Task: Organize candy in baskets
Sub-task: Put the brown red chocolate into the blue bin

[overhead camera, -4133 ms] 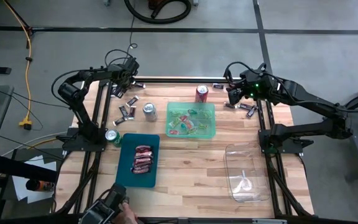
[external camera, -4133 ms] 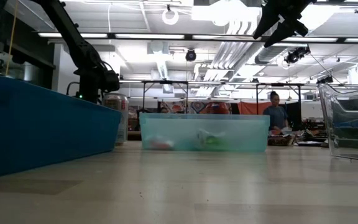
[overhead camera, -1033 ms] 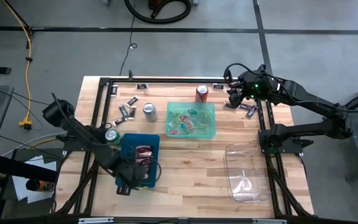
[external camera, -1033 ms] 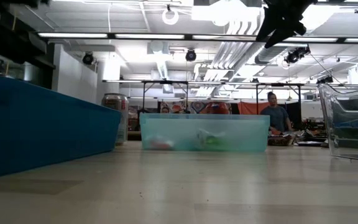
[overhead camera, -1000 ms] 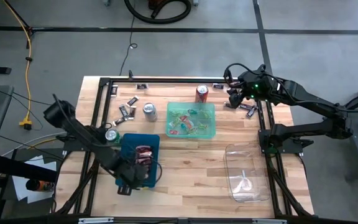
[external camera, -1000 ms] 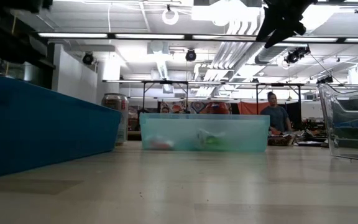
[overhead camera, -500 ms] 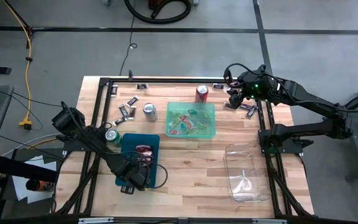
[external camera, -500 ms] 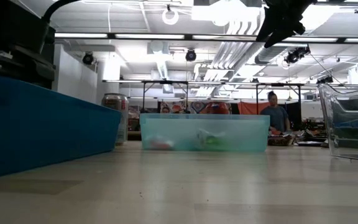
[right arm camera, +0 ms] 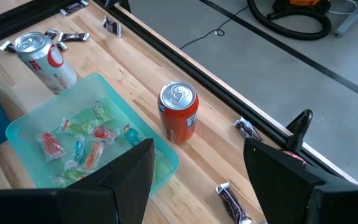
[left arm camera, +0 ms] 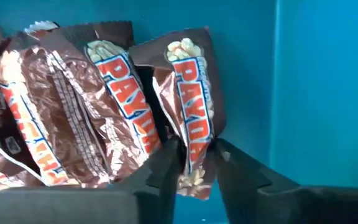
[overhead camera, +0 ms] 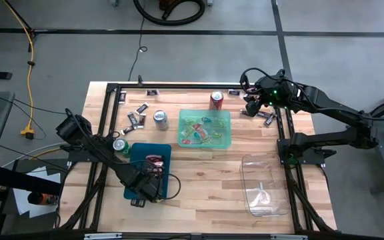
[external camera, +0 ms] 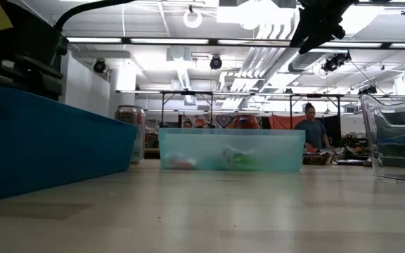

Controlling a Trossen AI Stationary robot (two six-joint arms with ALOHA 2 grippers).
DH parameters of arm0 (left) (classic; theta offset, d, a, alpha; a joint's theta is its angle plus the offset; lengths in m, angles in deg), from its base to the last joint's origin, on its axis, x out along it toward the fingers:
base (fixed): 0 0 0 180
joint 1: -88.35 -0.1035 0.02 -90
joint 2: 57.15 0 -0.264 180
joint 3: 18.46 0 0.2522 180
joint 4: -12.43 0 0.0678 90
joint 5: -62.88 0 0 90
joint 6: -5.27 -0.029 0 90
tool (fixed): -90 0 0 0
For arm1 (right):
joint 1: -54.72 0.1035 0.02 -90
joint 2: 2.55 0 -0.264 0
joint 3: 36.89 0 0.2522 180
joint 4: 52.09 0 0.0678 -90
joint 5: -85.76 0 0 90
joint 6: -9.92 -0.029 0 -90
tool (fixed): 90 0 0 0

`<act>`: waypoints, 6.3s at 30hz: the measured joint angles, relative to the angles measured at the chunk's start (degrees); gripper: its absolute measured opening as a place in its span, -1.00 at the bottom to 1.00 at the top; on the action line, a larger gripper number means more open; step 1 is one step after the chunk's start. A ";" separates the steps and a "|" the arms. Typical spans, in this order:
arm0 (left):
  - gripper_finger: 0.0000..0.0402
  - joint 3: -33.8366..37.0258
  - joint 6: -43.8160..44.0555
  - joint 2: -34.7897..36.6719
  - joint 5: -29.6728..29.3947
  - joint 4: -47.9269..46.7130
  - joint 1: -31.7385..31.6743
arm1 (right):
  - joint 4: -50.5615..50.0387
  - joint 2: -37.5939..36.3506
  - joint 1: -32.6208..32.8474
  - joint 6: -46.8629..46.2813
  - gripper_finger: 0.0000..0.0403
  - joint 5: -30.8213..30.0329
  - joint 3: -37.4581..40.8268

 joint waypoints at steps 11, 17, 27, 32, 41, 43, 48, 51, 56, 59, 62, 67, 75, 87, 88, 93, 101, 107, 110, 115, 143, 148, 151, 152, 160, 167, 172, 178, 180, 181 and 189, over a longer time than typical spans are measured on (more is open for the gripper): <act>-0.06 -3.75 0.26 4.25 3.37 -3.63 -3.60 | 0.04 0.00 0.00 0.37 0.21 0.00 0.00; 0.03 -5.59 -5.50 14.72 5.52 -13.68 -10.91 | 0.10 0.00 0.00 0.39 0.21 0.00 0.00; 0.03 -8.22 -9.20 36.05 -11.07 -3.84 -43.46 | 0.60 0.00 0.00 -0.26 0.21 0.00 0.00; 0.03 -8.22 -9.92 38.42 -11.59 9.40 -55.94 | 0.90 0.00 0.00 -3.88 0.21 0.00 -0.01; 0.03 -8.15 -14.80 38.35 -9.57 14.07 -59.36 | -2.71 1.42 -1.89 -22.61 0.21 -2.92 -0.02; 0.03 -8.15 -14.81 38.35 -9.63 14.97 -59.34 | -3.79 3.85 -5.39 -29.95 0.21 -4.93 -0.01; 0.03 -8.15 -16.39 38.37 -9.70 17.14 -59.34 | -4.03 13.86 -17.78 -31.98 0.21 -5.06 0.00; 0.03 -8.15 -18.23 38.35 -9.74 16.48 -59.34 | -5.16 20.13 -23.38 -32.06 0.21 -4.76 0.01; 0.03 -8.15 -21.17 39.26 -9.79 14.00 -59.34 | -3.69 24.59 -26.47 -34.85 0.21 0.40 4.19; 0.03 -8.11 -21.55 40.20 -9.80 12.56 -59.34 | -1.89 21.90 -25.20 -40.87 0.21 -0.26 9.26; 0.03 -8.11 -23.31 41.24 -10.21 12.60 -59.34 | 2.99 17.96 -24.31 -47.48 0.21 -0.45 14.71; 0.03 -8.11 -24.68 41.81 -10.46 13.34 -60.64 | 13.07 17.41 -26.33 -57.76 0.21 -1.05 22.99; 0.03 -8.11 -23.88 41.74 -10.47 12.84 -63.57 | 26.80 23.88 -28.53 -64.22 0.21 -4.48 26.80; 0.03 -8.11 -19.64 41.74 -10.24 10.75 -64.22 | 29.81 31.70 -30.81 -66.88 0.10 -5.42 24.48; 0.03 -8.11 -19.24 41.74 -10.22 10.67 -64.22 | 29.97 32.00 -31.05 -66.87 0.05 -5.39 24.48; 0.03 -8.11 -17.70 41.75 -10.24 10.40 -64.22 | 30.21 32.32 -31.58 -66.82 -0.30 -7.08 24.48; 0.03 -8.11 -16.11 41.75 -10.36 10.32 -64.22 | 28.16 31.09 -31.54 -61.81 -0.93 -7.66 24.50; 0.03 -8.13 -14.15 42.02 -10.46 11.18 -64.22 | 27.06 22.90 -28.40 -52.60 -0.98 -10.14 24.52; 0.03 -8.13 -11.77 42.00 -10.00 14.31 -64.22 | 29.38 15.53 -25.47 -46.53 -0.99 -10.71 24.59; 0.03 -8.17 -11.69 41.26 -5.21 22.04 -64.19 | 44.71 2.87 -16.02 -20.20 -0.99 2.80 24.55; 0.03 -8.15 -13.14 18.68 14.46 66.89 -50.25 | 56.16 9.91 13.54 12.55 -1.00 18.64 4.83; 0.03 -8.15 -13.16 18.68 11.00 67.93 -49.79 | 54.50 13.39 13.63 13.92 -1.00 20.79 2.82; 0.03 -8.15 -13.17 18.68 10.60 67.51 -49.75 | 54.61 14.95 13.72 13.71 -1.00 23.09 2.47; 0.03 -8.15 -13.18 18.68 10.47 67.45 -49.75 | 54.77 15.32 13.90 13.44 -1.00 23.23 2.45; -0.04 -8.15 -14.68 18.81 10.33 67.13 -50.22 | 54.48 14.77 13.86 14.32 -1.00 20.88 2.44; -0.14 -8.15 -15.10 18.81 10.28 66.97 -50.64 | 54.20 12.96 13.85 15.82 -1.00 16.08 2.38; -0.21 -8.15 -15.15 18.81 10.30 67.04 -50.64 | 52.64 12.94 13.87 15.82 -1.00 16.04 2.38; -0.69 -8.15 -14.80 18.86 10.34 66.87 -50.65 | 52.67 12.94 13.85 14.76 -0.99 15.70 2.38; -0.88 -8.15 -14.76 18.86 10.46 66.67 -51.03 | 52.65 12.94 13.85 14.33 -0.94 14.34 2.38; -0.92 -8.16 -14.69 18.86 10.98 66.41 -51.34 | 52.56 12.92 13.87 14.22 -0.90 13.79 2.38; -0.95 -8.13 -17.73 22.44 11.39 55.03 -55.60 | 46.81 7.60 13.87 16.22 -0.21 -0.15 2.40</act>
